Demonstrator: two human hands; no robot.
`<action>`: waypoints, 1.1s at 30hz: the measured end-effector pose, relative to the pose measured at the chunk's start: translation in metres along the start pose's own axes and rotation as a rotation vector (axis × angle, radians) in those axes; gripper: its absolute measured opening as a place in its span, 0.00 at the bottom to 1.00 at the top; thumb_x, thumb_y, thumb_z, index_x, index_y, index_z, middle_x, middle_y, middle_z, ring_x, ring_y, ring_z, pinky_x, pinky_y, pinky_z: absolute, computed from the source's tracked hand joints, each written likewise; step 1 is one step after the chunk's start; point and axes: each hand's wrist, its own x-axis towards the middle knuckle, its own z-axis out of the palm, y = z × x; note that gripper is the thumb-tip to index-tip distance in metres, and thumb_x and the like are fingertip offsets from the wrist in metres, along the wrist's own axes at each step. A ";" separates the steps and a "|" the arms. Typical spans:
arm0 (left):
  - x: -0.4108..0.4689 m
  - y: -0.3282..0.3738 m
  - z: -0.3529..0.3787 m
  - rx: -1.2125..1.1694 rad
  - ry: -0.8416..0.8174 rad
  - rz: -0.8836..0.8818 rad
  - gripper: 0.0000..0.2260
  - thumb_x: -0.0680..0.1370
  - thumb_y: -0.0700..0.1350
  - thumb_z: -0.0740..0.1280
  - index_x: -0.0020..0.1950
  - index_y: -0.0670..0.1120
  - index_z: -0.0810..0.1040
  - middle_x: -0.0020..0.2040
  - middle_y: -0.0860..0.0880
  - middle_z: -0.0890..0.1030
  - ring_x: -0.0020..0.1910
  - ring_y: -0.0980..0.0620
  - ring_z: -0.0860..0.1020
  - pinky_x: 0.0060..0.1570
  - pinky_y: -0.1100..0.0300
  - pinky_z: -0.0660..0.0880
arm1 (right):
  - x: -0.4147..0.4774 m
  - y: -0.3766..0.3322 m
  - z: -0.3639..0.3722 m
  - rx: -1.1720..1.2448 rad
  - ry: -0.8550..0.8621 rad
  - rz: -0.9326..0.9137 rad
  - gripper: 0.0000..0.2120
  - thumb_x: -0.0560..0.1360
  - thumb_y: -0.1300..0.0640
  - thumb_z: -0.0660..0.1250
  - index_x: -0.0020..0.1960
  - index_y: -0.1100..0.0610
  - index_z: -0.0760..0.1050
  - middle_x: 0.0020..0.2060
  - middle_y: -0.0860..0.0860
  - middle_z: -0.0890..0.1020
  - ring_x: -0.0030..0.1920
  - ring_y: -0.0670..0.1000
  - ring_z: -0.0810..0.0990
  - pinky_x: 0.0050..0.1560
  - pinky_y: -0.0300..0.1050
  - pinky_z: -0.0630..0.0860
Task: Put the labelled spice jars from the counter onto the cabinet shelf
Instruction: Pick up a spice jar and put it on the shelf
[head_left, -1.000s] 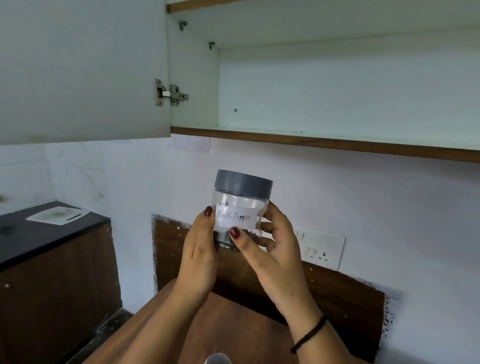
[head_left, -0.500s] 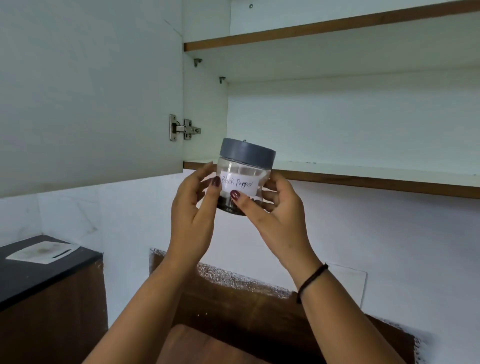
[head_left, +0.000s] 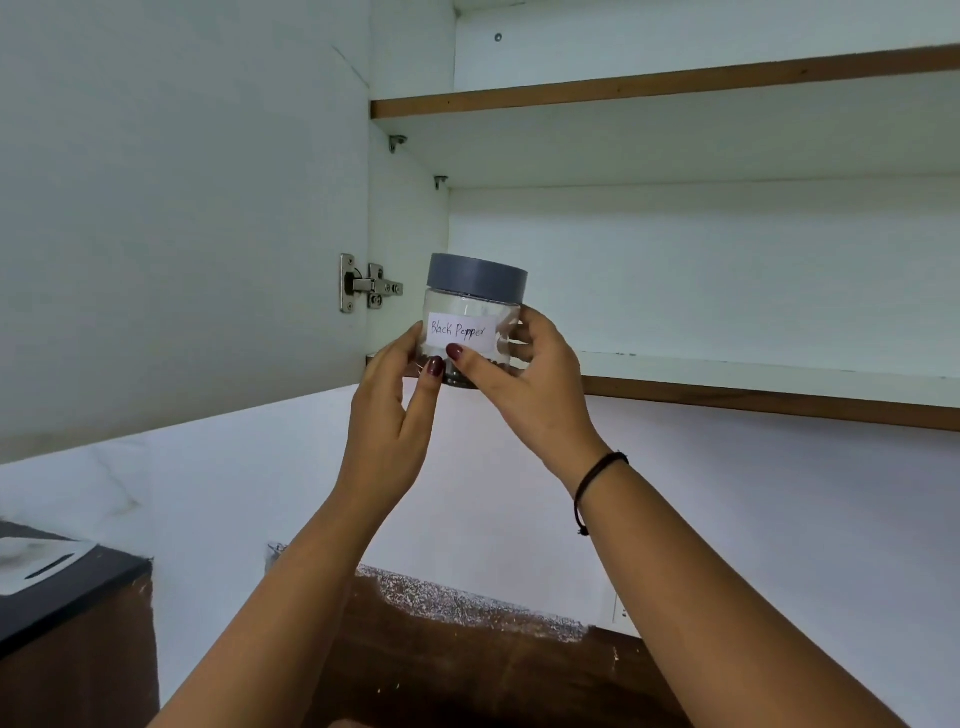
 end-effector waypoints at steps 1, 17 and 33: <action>0.004 -0.004 0.001 0.003 -0.002 0.004 0.20 0.83 0.50 0.58 0.75 0.51 0.68 0.66 0.55 0.74 0.57 0.74 0.71 0.52 0.83 0.64 | 0.005 0.002 0.003 -0.025 -0.001 -0.001 0.27 0.69 0.47 0.77 0.63 0.47 0.70 0.61 0.48 0.78 0.60 0.49 0.77 0.53 0.40 0.80; 0.047 -0.055 0.009 -0.002 -0.011 0.004 0.19 0.84 0.49 0.57 0.75 0.49 0.67 0.69 0.50 0.74 0.61 0.57 0.75 0.57 0.63 0.74 | 0.058 0.024 0.028 -0.301 -0.129 0.046 0.30 0.71 0.43 0.73 0.67 0.54 0.70 0.59 0.51 0.72 0.53 0.49 0.77 0.44 0.31 0.72; 0.062 -0.077 0.024 0.297 0.025 -0.004 0.20 0.84 0.49 0.57 0.76 0.46 0.67 0.59 0.47 0.80 0.57 0.48 0.77 0.54 0.51 0.76 | 0.078 0.032 0.038 -0.606 -0.132 0.173 0.36 0.67 0.36 0.73 0.65 0.53 0.62 0.53 0.48 0.78 0.52 0.52 0.80 0.50 0.49 0.78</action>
